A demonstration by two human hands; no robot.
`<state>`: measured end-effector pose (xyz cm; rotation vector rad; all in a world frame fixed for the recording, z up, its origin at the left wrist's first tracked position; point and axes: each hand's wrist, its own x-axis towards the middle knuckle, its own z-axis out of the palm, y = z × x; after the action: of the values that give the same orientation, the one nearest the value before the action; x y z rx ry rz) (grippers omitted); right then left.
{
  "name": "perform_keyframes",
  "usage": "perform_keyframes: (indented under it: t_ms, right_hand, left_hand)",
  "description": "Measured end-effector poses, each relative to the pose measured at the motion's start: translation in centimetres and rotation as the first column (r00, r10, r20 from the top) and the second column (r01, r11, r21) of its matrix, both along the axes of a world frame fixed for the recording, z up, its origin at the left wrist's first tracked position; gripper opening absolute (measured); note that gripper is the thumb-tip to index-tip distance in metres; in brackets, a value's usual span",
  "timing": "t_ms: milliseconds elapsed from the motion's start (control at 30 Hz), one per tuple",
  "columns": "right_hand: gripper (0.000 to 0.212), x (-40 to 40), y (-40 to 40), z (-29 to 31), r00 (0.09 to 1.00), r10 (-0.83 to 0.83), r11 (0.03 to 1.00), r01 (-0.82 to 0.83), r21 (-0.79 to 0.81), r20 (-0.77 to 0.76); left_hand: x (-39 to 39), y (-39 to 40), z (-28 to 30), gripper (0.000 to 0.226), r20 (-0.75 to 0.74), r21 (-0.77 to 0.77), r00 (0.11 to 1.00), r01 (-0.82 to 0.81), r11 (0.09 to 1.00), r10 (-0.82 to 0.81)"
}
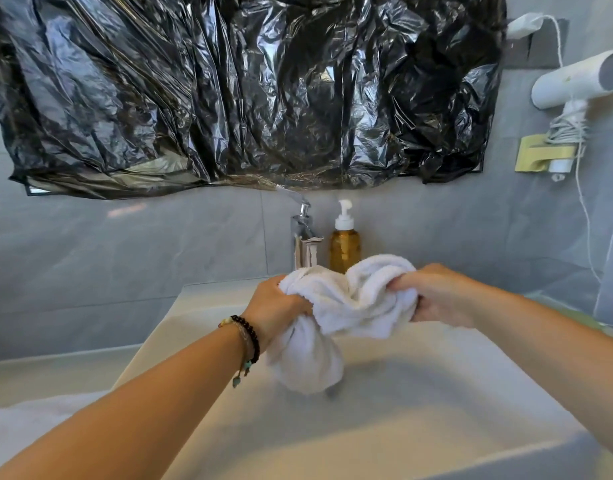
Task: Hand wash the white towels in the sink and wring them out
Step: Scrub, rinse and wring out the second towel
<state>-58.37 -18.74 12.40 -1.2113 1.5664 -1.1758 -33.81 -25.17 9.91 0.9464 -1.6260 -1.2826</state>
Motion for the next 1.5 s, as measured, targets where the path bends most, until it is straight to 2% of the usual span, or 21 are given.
perform_keyframes:
  t_ms: [67,133,167,233,267,333,433,567,667,800,900,967,1000,1033,1100,1133,1167,1233,1267,1400,1500]
  right_hand:
    - [0.056,-0.5,1.0,-1.3,0.943,0.099,0.984,-0.045,0.172,-0.318]
    - [0.093,1.2,1.6,-1.6,0.808,0.17,0.981,-0.087,0.172,-0.563]
    - [0.101,2.9,1.7,-1.7,0.787,0.204,0.979,-0.175,0.106,-0.583]
    - [0.092,6.1,1.1,-2.1,0.793,0.236,0.936,-0.341,-0.088,-0.562]
    - [0.08,7.3,0.8,-2.3,0.818,0.202,0.918,-0.35,-0.188,-0.539]
    - [0.054,8.1,0.2,-1.6,0.933,0.125,0.919,-0.237,-0.316,-0.337]
    - [0.029,7.8,-0.2,-1.2,0.993,0.11,0.949,-0.089,-0.301,0.052]
    - [0.047,11.0,-1.4,-2.9,0.926,0.174,0.967,-0.096,-0.237,0.335]
    - [0.073,12.6,-2.9,-4.3,0.92,0.112,0.987,-0.06,-0.147,0.375]
    - [0.077,11.8,-2.4,-4.2,0.954,0.193,0.979,-0.173,-0.106,0.228]
    - [0.064,9.2,-0.7,-3.4,0.893,0.429,0.901,-0.412,-0.136,0.134]
    - [0.086,6.6,0.7,-2.6,0.867,0.488,0.849,-0.499,-0.173,-0.105]
    - [0.104,5.3,1.1,-2.2,0.857,0.393,0.868,-0.466,-0.173,-0.334]
    - [0.117,4.1,1.2,-2.0,0.772,0.232,0.891,-0.413,-0.189,-0.592]
    - [0.123,2.9,0.9,-2.2,0.387,-0.046,0.858,-0.457,-0.234,-0.921]
    - [0.123,2.9,0.4,-2.6,0.242,-0.157,0.786,-0.556,-0.269,-0.958]
    - [0.121,3.1,-0.6,-3.2,0.194,-0.24,0.675,-0.671,-0.307,-0.951]
    - [0.103,4.6,-2.5,-4.2,0.278,-0.275,0.44,-0.814,-0.378,-0.92]
    - [0.095,5.4,-3.3,-4.7,0.326,-0.251,0.371,-0.837,-0.402,-0.911]
    - [0.087,6.6,-5.3,-5.7,0.311,-0.267,0.379,-0.836,-0.396,-0.912]
    - [0.074,6.2,-5.8,-5.4,0.261,-0.368,0.382,-0.833,-0.401,-0.892]
  left_hand:
    - [-0.2,0.0,0.2,0.052,-0.013,-0.008,1.0,-0.024,1.0,0.024]
    - [-0.6,0.3,0.5,0.051,-0.017,-0.006,1.0,-0.024,1.0,0.024]
    - [-0.8,0.6,0.7,0.049,-0.019,-0.001,1.0,-0.002,1.0,0.002]
    - [-0.9,1.2,1.2,0.046,-0.047,0.002,0.996,0.08,0.997,-0.08]
    - [-0.8,1.4,1.5,0.044,-0.08,0.0,0.989,0.129,0.992,-0.128]
    - [0.2,1.6,2.0,0.044,-0.146,0.01,0.958,0.252,0.968,-0.248]
    - [1.5,1.8,1.9,0.062,-0.096,0.008,0.903,0.42,0.907,-0.418]
    - [1.1,1.6,0.4,0.09,-0.148,0.108,0.881,0.466,0.878,-0.449]
    - [1.7,1.4,-0.3,0.09,-0.23,0.282,0.863,0.501,0.818,-0.449]
    - [2.2,1.2,-1.3,0.08,-0.169,0.349,0.83,0.555,0.755,-0.532]
    - [1.9,0.9,-1.1,0.074,-0.137,0.32,0.809,0.582,0.748,-0.571]
    - [2.1,0.3,-1.1,0.066,-0.153,0.32,0.812,0.58,0.749,-0.563]
    - [2.4,0.0,-1.1,0.064,-0.164,0.335,0.816,0.574,0.747,-0.554]
    - [2.6,-0.2,-1.0,0.062,-0.169,0.352,0.82,0.569,0.744,-0.547]
    - [2.7,-0.3,-1.0,0.058,-0.162,0.377,0.815,0.572,0.729,-0.556]
    - [2.5,-0.2,-1.1,0.057,-0.149,0.39,0.804,0.583,0.713,-0.576]
    - [2.2,0.0,-1.2,0.056,-0.13,0.406,0.786,0.598,0.69,-0.605]
    - [1.8,0.1,-1.6,0.057,-0.069,0.435,0.74,0.626,0.648,-0.669]
    - [1.8,0.1,-1.8,0.062,-0.024,0.447,0.728,0.621,0.644,-0.685]
    - [2.1,0.1,-1.6,0.086,0.066,0.476,0.711,0.594,0.648,-0.7]
    - [1.2,1.0,-0.9,0.057,0.146,0.435,0.76,0.526,0.731,-0.634]
